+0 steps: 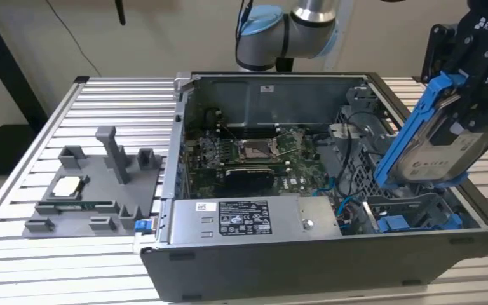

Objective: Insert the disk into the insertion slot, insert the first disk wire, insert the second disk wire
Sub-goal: 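Insert the disk into the insertion slot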

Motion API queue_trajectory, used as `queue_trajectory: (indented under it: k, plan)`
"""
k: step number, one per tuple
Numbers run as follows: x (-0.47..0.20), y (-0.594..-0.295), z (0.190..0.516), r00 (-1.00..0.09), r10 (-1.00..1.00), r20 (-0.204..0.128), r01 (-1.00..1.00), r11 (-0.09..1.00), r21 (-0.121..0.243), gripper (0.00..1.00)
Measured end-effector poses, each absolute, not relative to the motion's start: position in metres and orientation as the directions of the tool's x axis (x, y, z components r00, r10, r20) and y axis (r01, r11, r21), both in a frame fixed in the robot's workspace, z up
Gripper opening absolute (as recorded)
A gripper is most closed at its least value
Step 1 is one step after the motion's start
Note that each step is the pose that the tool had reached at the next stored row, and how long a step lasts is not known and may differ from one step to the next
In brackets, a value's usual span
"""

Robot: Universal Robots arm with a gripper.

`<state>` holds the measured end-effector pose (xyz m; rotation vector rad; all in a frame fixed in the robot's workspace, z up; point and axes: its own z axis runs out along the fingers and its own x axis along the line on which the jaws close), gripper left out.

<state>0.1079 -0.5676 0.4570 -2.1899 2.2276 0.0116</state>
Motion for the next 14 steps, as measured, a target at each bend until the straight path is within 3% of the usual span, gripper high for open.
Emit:
queue_trajectory:
  k: [14]
  plan:
    - [0.1082, -0.5676, 0.4526, -0.017, -1.0, -0.018, -1.0, 0.017, -0.007, 0.33]
